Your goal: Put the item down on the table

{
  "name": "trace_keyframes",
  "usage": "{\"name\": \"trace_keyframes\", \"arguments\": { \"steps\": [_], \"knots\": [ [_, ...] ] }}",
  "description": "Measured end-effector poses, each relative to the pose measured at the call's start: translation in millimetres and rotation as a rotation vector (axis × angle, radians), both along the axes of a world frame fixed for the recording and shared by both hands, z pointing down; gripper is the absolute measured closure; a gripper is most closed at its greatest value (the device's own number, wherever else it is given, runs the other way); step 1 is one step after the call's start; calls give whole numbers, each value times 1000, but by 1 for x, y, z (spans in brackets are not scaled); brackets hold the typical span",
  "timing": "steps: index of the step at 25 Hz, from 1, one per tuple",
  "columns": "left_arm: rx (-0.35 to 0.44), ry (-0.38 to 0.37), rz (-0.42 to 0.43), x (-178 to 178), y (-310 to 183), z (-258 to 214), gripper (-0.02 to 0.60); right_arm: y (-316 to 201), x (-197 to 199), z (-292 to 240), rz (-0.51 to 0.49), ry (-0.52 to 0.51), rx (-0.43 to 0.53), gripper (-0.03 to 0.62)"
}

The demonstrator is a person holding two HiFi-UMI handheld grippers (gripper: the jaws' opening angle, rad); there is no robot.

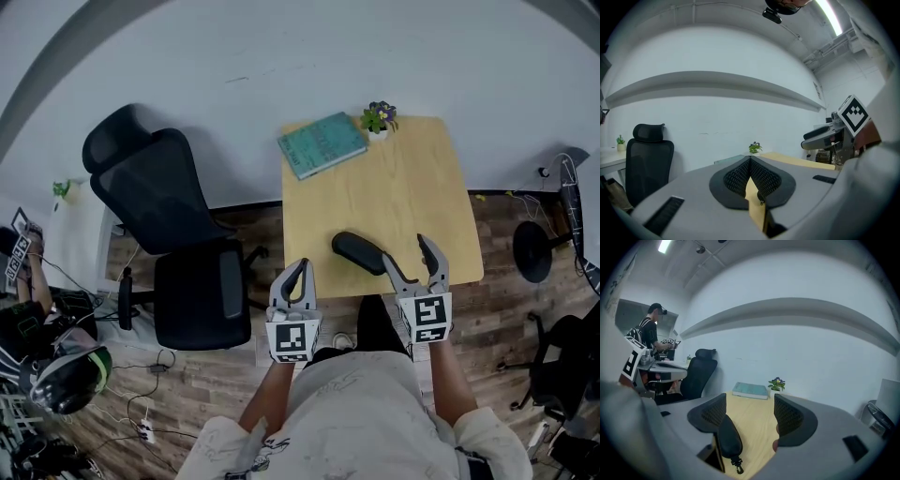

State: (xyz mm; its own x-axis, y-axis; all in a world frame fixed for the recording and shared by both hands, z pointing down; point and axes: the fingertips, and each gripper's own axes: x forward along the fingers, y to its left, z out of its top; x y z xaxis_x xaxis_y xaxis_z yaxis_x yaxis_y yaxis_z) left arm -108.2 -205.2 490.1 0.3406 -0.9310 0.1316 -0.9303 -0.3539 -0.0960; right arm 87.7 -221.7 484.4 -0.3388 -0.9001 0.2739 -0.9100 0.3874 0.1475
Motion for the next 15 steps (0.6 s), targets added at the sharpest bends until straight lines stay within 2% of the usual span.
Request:
{"name": "trace_keyframes", "arguments": {
  "steps": [12,15],
  "knots": [
    [91,-33,-3,-5,-5,-38,575,6,18,-67,66,-80,250,263],
    [75,-37,-2,-4,-3,-39,575,8,18,-74,61,-74,281,263]
  ]
}}
